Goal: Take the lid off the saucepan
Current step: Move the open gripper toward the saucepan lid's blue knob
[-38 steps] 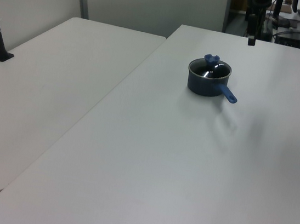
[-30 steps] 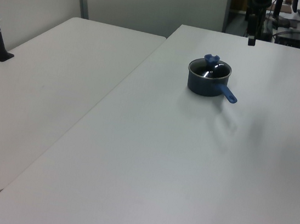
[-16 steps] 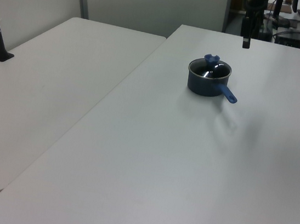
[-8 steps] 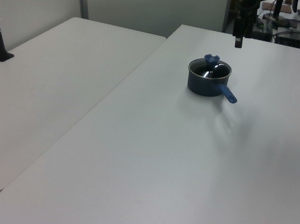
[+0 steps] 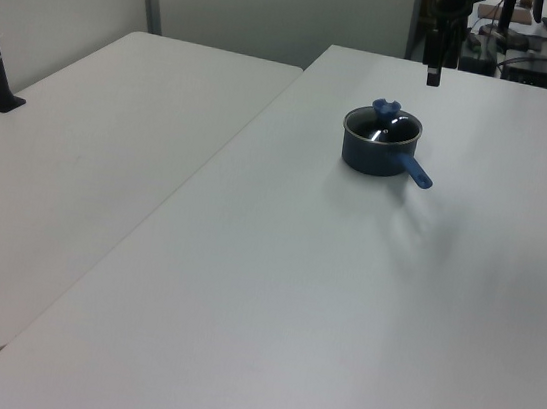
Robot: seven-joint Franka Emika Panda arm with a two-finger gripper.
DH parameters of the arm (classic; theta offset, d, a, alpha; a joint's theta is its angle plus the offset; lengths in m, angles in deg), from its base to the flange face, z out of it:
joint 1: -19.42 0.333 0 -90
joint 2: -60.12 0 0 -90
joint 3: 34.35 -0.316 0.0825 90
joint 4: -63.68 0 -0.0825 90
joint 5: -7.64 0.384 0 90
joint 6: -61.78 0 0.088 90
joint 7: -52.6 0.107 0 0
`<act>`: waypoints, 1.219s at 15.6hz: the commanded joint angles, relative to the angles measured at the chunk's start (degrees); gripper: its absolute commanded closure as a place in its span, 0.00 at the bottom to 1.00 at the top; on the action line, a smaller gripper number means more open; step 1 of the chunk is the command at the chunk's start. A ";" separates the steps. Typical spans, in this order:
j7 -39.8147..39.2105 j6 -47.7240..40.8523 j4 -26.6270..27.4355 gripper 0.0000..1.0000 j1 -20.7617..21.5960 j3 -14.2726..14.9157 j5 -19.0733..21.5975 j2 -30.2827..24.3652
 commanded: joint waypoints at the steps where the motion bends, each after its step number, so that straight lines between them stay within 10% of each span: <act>1: 3.17 1.03 -0.14 0.00 0.97 0.19 0.15 0.04; 12: 3.18 4.53 -0.15 0.00 -0.34 0.80 -0.46 2.06; 19: -13.58 12.96 -0.23 0.00 -7.28 0.80 0.06 4.96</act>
